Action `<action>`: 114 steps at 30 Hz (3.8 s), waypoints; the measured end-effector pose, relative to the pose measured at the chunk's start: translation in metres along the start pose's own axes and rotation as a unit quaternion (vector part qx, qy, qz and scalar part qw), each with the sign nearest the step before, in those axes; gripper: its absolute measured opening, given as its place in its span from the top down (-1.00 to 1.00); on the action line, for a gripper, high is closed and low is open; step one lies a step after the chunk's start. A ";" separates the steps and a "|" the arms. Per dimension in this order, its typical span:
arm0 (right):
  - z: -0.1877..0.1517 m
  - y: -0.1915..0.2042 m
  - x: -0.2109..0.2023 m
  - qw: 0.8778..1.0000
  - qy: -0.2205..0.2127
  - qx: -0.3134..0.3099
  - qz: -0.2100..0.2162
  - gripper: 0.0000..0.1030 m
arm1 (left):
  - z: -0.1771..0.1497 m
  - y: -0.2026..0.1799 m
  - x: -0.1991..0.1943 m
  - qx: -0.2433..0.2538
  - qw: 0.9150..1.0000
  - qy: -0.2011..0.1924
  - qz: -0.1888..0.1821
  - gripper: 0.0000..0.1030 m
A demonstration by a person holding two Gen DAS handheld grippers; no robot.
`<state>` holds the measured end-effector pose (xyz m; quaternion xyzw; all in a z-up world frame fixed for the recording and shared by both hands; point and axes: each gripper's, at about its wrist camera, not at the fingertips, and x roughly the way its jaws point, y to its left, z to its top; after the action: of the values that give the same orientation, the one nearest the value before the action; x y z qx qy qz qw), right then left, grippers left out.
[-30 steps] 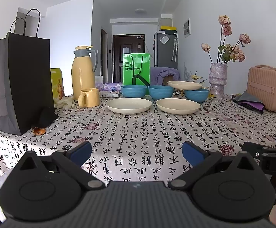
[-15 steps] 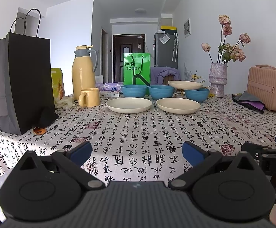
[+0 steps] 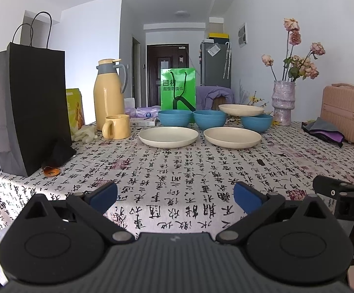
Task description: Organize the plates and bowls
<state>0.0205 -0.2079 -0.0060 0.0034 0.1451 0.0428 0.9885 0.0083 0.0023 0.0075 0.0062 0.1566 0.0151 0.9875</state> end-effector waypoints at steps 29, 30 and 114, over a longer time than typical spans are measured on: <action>0.038 -0.013 0.067 1.000 0.005 0.014 -0.005 -1.00 | 0.041 -0.006 0.071 -0.007 1.000 0.021 0.021 -1.00; 0.040 -0.013 0.070 1.000 0.005 0.014 -0.005 -1.00 | 0.042 -0.005 0.073 -0.008 0.999 0.021 0.022 -1.00; 0.196 -0.237 0.560 0.962 0.180 0.198 0.046 0.69 | 0.233 -0.132 0.616 -0.053 0.957 0.219 -0.181 0.71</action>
<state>0.6311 -0.3947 0.0163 0.1979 0.3262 0.0590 0.9225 0.6691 -0.1116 0.0362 -0.0783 0.3664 -0.1547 0.9142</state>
